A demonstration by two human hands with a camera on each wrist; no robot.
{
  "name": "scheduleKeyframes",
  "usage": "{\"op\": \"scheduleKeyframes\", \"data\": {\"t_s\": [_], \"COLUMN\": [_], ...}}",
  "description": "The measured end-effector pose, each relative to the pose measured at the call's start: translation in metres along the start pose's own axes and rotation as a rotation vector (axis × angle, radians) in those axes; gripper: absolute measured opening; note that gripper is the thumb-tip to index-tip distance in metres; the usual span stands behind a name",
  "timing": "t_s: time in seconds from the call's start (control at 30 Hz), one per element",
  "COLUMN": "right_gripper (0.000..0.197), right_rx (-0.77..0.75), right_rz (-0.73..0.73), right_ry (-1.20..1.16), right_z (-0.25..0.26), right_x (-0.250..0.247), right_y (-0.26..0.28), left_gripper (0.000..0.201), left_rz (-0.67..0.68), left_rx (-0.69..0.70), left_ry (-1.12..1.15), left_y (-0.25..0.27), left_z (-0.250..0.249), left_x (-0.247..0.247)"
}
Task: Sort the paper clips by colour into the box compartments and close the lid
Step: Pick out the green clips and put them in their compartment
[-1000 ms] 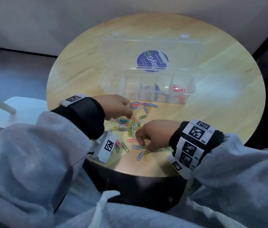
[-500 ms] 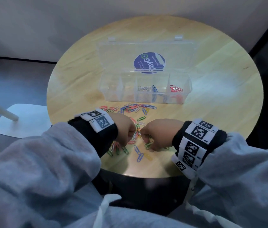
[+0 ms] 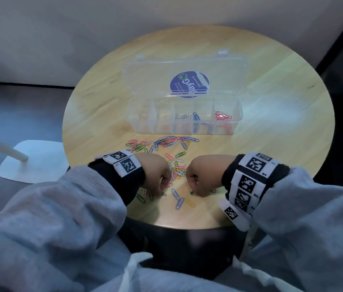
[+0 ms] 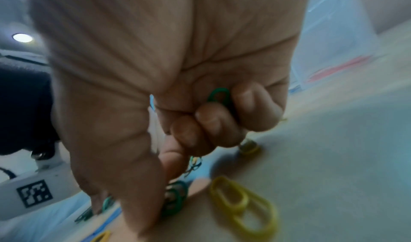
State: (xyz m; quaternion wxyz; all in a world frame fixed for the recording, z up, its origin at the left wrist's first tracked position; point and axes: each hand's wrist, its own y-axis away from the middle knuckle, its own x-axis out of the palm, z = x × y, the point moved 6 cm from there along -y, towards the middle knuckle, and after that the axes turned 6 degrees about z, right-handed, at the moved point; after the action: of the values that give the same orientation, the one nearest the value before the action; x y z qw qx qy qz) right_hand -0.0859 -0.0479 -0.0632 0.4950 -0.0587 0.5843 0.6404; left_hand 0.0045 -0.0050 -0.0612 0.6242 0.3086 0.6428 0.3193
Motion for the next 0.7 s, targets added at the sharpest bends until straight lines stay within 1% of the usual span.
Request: {"op": "scheduleKeyframes", "data": {"t_s": [0.03,0.1,0.17,0.23,0.3,0.37,0.43,0.5,0.57,0.7], "right_gripper": [0.011,0.014,0.012,0.013,0.016,0.016,0.021,0.023,0.022,0.025], "right_rx": [-0.010,-0.028,-0.051,-0.045,-0.003,0.016,0.020,0.046,0.082,0.074], "right_rz": [-0.010,-0.055,-0.126,-0.195,-0.226,-0.232,-0.245,-0.270,-0.289,-0.301], "right_ry": [-0.040,-0.145,-0.268,-0.365,-0.483,-0.645,-0.831,-1.005,-1.158,-1.399], "right_z": [-0.002,-0.007,-0.014,-0.023,-0.036,-0.047,-0.053,-0.056,-0.054,-0.039], "right_x": [-0.002,-0.009,-0.021,-0.033,-0.038,-0.036,-0.031,-0.024,-0.017,-0.015], "right_y": [0.001,0.004,0.009,0.017,0.024,0.028,0.029,0.026,0.022,0.017], "left_gripper": [0.009,0.018,0.025,0.025,0.025,0.032,0.032,0.029,0.032,0.035], "left_rz": [-0.009,-0.036,-0.086,-0.141,-0.203,-0.290,-0.366,-0.372,-0.356,-0.331], "left_rx": [0.008,0.026,0.055,0.099,0.144,0.200,0.219,0.225,0.233,0.268], "left_ry": [0.035,0.144,0.300,0.476,0.699,1.007,1.288,1.493,1.593,1.620], "left_y": [0.000,0.000,0.001,0.002,0.005,0.008,0.011,0.010,0.010,0.014], "left_z": [0.001,0.006,0.013,0.022,0.032,0.043,0.053,0.060,0.065,0.067], "left_x": [0.000,0.000,-0.003,-0.009,-0.016,-0.022,-0.019,-0.012,-0.006,-0.007]}}
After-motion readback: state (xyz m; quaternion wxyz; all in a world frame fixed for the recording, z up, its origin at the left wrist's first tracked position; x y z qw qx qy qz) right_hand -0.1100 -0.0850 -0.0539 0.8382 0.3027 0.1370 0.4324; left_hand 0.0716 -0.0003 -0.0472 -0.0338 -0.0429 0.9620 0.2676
